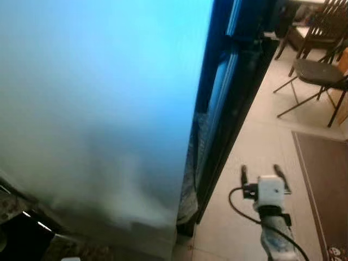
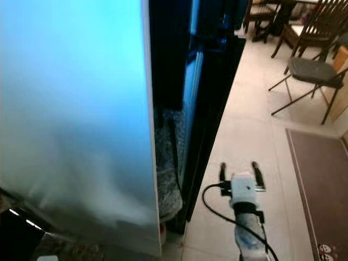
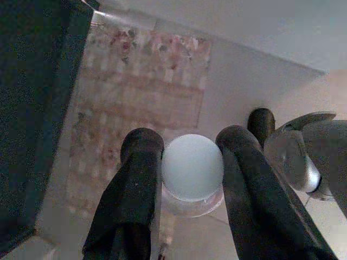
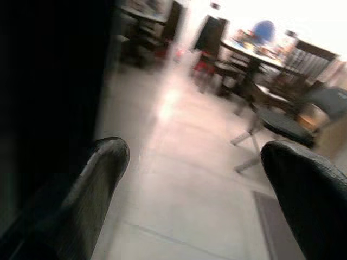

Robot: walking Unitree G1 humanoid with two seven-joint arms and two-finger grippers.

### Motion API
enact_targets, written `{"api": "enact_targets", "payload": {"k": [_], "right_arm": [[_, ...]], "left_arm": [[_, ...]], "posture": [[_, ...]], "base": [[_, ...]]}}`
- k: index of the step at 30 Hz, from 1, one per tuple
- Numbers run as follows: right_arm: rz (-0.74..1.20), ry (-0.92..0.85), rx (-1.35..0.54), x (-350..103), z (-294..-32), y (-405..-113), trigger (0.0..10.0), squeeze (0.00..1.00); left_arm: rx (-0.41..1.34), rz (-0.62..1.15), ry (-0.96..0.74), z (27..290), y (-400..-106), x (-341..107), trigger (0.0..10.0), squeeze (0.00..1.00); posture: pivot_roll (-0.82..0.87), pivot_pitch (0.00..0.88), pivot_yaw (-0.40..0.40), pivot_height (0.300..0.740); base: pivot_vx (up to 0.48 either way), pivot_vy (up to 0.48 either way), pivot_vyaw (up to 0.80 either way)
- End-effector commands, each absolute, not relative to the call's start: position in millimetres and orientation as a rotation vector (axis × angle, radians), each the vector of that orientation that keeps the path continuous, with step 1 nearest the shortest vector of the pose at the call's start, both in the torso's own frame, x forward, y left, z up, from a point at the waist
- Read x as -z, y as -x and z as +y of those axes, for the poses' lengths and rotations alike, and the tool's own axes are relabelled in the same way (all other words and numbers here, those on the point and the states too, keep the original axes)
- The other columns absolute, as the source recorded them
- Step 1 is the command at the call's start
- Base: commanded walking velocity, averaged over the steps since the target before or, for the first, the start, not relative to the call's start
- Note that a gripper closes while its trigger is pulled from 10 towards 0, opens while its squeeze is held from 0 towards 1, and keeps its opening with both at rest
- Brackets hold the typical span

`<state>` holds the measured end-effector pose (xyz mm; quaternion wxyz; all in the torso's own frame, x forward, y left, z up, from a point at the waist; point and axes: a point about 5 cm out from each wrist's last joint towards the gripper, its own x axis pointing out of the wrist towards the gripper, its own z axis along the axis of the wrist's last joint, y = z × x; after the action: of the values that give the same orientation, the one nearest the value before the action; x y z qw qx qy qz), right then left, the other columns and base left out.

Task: Restocking fridge

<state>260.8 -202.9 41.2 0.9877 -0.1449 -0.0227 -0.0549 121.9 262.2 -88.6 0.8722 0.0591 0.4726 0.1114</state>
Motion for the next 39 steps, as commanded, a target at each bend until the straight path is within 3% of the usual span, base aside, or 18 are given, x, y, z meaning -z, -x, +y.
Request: {"api": "enact_targets", "payload": {"k": [1, 12, 27, 39], "right_arm": [[-0.121, 0.321, 0.084, -57.8, -198.2, -265.7, 10.0, 0.0], [-0.156, 0.218, -0.019, -88.6, -151.1, -262.8, 10.0, 0.0], [-0.046, 0.094, -0.072, -100.0, -130.5, -264.6, 10.0, 0.0], [-0.007, 0.085, -0.083, -102.3, -129.6, -263.8, 10.0, 0.0]], "left_arm": [[-0.241, 0.984, -0.129, 263.4, -121.9, 88.2, 10.0, 0.0], [-0.248, 0.983, -0.129, 262.7, -119.8, 88.9, 10.0, 0.0], [-0.252, 0.976, -0.127, 261.9, -121.4, 88.6, 10.0, 0.0], [-0.252, 0.975, -0.127, 261.9, -121.4, 88.6, 10.0, 0.0]], "posture": [[0.08, 0.0, -0.021, 0.74], [0.08, 0.0, -0.037, 0.74], [0.08, 0.0, -0.046, 0.74], [0.08, 0.0, -0.046, 0.74]], "base": [[0.0, 0.0, 0.0], [0.0, 0.0, 0.0], [0.0, 0.0, 0.0], [0.0, 0.0, 0.0]]}}
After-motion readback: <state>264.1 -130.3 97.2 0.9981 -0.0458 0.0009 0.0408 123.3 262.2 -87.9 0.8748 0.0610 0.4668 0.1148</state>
